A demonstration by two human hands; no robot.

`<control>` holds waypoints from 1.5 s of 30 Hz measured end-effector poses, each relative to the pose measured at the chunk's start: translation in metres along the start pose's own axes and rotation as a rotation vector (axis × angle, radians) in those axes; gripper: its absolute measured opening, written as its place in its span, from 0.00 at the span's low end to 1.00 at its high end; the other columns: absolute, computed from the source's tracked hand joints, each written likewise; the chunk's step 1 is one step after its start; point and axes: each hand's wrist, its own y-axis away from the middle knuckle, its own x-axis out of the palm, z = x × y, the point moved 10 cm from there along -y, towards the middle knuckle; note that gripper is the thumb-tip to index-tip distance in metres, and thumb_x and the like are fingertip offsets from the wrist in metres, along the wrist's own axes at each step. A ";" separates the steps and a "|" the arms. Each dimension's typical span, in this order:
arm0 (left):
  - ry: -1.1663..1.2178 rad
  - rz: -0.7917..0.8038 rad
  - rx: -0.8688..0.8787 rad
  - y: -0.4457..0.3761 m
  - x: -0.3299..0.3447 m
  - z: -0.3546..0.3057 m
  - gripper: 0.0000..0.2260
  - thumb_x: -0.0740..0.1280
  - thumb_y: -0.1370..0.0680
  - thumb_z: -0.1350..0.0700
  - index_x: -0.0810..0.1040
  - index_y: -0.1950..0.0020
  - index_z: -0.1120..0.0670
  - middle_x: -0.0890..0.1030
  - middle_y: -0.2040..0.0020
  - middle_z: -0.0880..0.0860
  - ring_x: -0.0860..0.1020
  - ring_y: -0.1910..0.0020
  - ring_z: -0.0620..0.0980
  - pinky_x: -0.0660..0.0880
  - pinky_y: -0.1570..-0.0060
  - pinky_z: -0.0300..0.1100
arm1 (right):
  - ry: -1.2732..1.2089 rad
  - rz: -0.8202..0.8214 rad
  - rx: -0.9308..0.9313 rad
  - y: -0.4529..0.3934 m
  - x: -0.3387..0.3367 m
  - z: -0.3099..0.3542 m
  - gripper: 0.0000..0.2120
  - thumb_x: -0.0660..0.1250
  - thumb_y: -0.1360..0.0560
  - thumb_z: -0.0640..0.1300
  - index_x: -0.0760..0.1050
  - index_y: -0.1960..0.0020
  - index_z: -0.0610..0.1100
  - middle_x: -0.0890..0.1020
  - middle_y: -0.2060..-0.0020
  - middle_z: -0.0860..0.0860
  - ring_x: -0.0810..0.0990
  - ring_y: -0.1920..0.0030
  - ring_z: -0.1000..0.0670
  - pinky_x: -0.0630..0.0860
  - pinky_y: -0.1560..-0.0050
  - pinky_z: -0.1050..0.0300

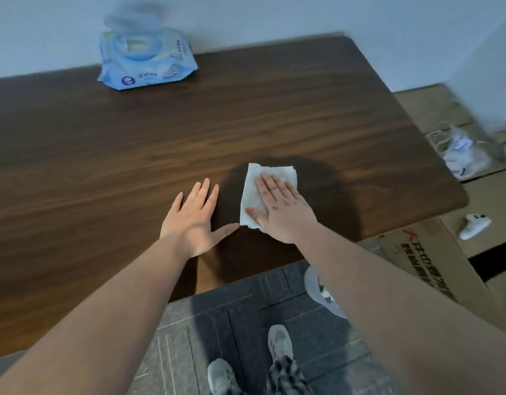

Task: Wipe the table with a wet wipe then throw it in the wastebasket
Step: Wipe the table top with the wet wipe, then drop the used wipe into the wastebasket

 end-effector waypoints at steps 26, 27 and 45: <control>-0.155 -0.046 0.418 -0.127 0.009 -0.302 0.36 0.43 0.24 0.30 0.43 0.22 0.48 0.43 0.21 0.49 0.40 0.24 0.47 0.42 0.27 0.51 | -0.087 -0.065 0.512 0.109 -0.015 -0.307 0.35 0.39 0.22 0.65 0.34 0.24 0.46 0.39 0.23 0.49 0.36 0.24 0.51 0.33 0.29 0.54; -0.152 -0.038 0.428 -0.129 0.010 -0.311 0.35 0.43 0.24 0.31 0.43 0.22 0.48 0.43 0.21 0.49 0.40 0.24 0.47 0.42 0.27 0.51 | -0.093 -0.078 0.506 0.116 -0.014 -0.309 0.34 0.39 0.22 0.64 0.35 0.24 0.46 0.39 0.23 0.49 0.36 0.24 0.51 0.33 0.29 0.55; -0.197 0.019 0.648 -0.145 0.045 -0.436 0.35 0.39 0.26 0.30 0.40 0.23 0.46 0.40 0.22 0.49 0.37 0.24 0.48 0.39 0.26 0.55 | -0.333 -0.113 0.570 0.217 0.067 -0.353 0.25 0.44 0.17 0.52 0.48 0.23 0.44 0.50 0.23 0.52 0.44 0.24 0.55 0.39 0.27 0.60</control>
